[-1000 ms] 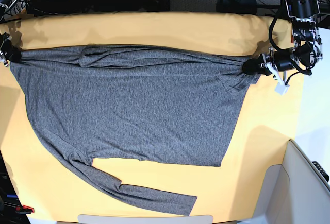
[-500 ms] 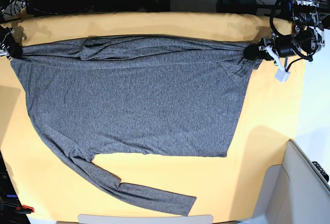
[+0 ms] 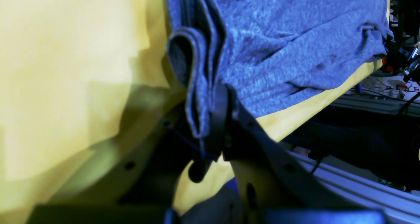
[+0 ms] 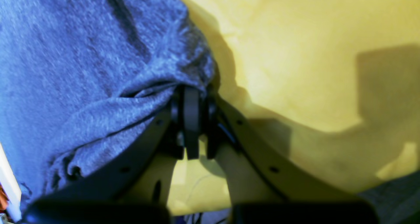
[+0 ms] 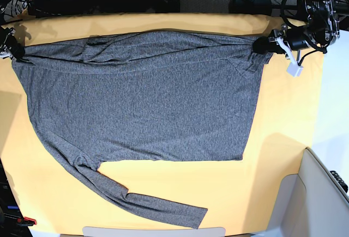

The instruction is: Fold the T-shirt properly

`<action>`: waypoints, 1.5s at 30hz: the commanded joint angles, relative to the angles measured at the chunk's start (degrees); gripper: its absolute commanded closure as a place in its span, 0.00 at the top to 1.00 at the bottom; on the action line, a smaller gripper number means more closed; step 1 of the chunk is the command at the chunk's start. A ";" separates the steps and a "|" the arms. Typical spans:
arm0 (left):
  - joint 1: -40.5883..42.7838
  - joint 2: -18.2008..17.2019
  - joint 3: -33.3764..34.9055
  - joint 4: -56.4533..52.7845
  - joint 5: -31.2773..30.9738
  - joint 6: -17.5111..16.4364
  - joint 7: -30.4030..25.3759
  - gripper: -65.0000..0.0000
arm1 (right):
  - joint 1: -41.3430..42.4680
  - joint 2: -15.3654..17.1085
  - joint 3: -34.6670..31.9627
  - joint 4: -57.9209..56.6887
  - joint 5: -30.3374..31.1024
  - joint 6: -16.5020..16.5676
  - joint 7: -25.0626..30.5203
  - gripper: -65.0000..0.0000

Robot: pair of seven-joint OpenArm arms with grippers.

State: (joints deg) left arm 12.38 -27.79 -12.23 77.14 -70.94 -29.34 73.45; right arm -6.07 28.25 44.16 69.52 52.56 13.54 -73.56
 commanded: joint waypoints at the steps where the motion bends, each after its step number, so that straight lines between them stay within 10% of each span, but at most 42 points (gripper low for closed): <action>1: 0.76 -0.82 -0.91 0.09 3.99 0.73 3.08 0.01 | -1.36 -1.57 -2.36 -1.16 -6.88 -1.01 -5.96 0.00; 13: 2.52 -0.91 -2.50 0.17 4.17 0.73 3.08 0.01 | -4.00 2.12 -6.05 -1.16 -7.24 -1.01 -5.08 0.00; 45: 3.93 -1.00 -2.94 0.17 4.08 0.82 2.90 0.01 | -13.50 -0.16 -5.61 5.34 -7.06 -1.01 -5.17 0.00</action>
State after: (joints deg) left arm 15.66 -27.79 -15.07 77.41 -72.44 -29.41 73.32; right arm -16.86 29.30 39.66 76.73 54.08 14.81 -67.37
